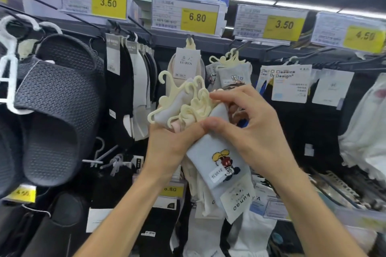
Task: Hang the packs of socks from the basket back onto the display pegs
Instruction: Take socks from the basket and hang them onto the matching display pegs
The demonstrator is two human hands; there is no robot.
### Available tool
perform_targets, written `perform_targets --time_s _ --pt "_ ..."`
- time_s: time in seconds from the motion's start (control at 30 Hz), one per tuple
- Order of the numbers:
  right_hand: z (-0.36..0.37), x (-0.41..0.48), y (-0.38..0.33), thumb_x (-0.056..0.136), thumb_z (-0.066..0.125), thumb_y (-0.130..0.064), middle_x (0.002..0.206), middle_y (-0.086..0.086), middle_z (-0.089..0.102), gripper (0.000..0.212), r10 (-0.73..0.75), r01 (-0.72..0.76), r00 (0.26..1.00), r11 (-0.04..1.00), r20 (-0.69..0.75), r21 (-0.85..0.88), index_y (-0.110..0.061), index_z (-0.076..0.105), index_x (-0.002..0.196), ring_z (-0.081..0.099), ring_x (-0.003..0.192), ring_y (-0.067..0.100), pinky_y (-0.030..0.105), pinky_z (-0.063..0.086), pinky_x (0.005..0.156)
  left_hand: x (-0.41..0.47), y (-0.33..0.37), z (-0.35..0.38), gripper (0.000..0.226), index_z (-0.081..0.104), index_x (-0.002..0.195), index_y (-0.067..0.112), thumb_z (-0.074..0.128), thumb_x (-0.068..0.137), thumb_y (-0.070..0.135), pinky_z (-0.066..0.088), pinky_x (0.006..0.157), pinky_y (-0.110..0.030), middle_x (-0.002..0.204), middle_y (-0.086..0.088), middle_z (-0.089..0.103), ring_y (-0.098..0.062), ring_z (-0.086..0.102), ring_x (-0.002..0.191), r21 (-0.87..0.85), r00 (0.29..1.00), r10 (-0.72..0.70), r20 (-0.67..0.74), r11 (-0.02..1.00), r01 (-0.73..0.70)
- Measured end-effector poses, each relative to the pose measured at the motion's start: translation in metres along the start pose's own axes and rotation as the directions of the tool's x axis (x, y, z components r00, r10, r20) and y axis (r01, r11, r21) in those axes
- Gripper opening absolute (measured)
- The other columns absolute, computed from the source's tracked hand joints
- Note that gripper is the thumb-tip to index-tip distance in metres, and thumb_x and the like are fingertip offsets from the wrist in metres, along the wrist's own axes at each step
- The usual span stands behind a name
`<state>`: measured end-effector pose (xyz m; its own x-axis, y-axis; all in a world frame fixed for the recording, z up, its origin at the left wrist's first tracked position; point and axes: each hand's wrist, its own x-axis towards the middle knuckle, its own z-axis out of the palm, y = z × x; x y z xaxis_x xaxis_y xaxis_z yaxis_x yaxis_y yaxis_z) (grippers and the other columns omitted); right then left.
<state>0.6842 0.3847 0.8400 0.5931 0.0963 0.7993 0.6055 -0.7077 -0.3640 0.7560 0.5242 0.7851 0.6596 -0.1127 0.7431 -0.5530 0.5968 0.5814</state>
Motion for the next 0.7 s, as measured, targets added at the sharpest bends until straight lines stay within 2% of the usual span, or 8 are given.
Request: perform_targets --time_s 0.07,0.13,0.27,0.37,0.43,0.57,0.7 --pt "-0.005 0.0 0.001 0.08 0.078 -0.035 0.102 -0.016 0.059 0.034 0.033 -0.033 0.999 0.999 0.043 0.011 -0.032 0.067 0.112 0.057 0.093 0.003 0.011 0.044 0.079 -0.001 -0.001 -0.001 0.032 0.073 0.111 0.033 0.075 0.08 0.023 0.059 0.073 -0.028 0.102 0.0 0.077 -0.017 0.074 0.093 -0.015 1.0 -0.001 0.02 1.0 0.001" --pt "-0.01 0.0 0.002 0.078 0.08 -0.026 0.097 -0.015 0.064 0.031 0.085 -0.089 0.994 0.995 0.063 0.053 -0.037 0.067 0.104 0.059 0.087 0.005 0.01 0.046 0.076 -0.002 0.0 -0.001 0.035 0.068 0.122 0.027 0.073 0.087 0.027 0.058 0.075 -0.027 0.106 0.0 0.075 -0.017 0.072 0.095 -0.036 0.997 0.002 0.072 0.999 0.001" --pt "-0.016 0.002 0.005 0.079 0.078 -0.01 0.09 -0.007 0.067 0.028 0.156 -0.166 0.985 0.973 0.071 0.163 -0.034 0.072 0.092 0.061 0.074 0.007 0.012 0.048 0.069 -0.004 -0.001 0.002 0.057 0.059 0.134 0.012 0.071 0.087 0.041 0.057 0.074 -0.026 0.107 -0.005 0.074 -0.018 0.071 0.093 -0.059 0.992 -0.008 0.123 0.998 0.016" --pt "-0.018 0.001 0.007 0.081 0.077 -0.011 0.087 -0.01 0.07 0.024 0.161 -0.164 0.986 0.972 0.035 0.17 -0.033 0.073 0.088 0.061 0.072 0.006 0.015 0.049 0.066 -0.004 -0.001 0.002 0.066 0.052 0.142 0.012 0.068 0.087 0.045 0.058 0.078 -0.027 0.115 -0.009 0.074 -0.021 0.072 0.102 -0.064 0.994 -0.015 0.111 0.998 0.022" --pt "-0.019 0.0 0.009 0.082 0.076 -0.01 0.084 -0.011 0.07 0.022 0.157 -0.147 0.987 0.967 -0.036 0.209 -0.032 0.073 0.087 0.059 0.067 -0.001 0.01 0.047 0.06 -0.003 0.0 0.002 0.066 0.051 0.143 0.017 0.066 0.087 0.048 0.059 0.08 -0.028 0.12 -0.009 0.073 -0.022 0.071 0.107 -0.056 0.993 -0.002 0.116 0.998 0.009" --pt "-0.019 0.002 0.007 0.084 0.075 -0.012 0.086 -0.002 0.069 0.026 0.117 -0.096 0.988 0.974 -0.096 0.203 -0.036 0.072 0.093 0.056 0.068 -0.003 0.009 0.047 0.064 -0.005 0.0 0.005 0.055 0.059 0.137 0.027 0.067 0.086 0.046 0.058 0.074 -0.022 0.112 0.0 0.076 -0.012 0.072 0.098 -0.05 0.991 0.016 0.13 0.999 -0.009" --pt "-0.02 0.002 0.004 0.084 0.074 -0.019 0.095 0.0 0.064 0.03 0.082 -0.083 0.996 0.991 0.02 0.101 -0.039 0.069 0.106 0.056 0.078 0.011 0.017 0.047 0.071 -0.006 0.002 0.008 0.048 0.062 0.133 0.026 0.067 0.087 0.039 0.057 0.075 -0.023 0.11 -0.001 0.075 -0.013 0.071 0.095 -0.054 0.993 0.045 0.111 0.998 -0.039"
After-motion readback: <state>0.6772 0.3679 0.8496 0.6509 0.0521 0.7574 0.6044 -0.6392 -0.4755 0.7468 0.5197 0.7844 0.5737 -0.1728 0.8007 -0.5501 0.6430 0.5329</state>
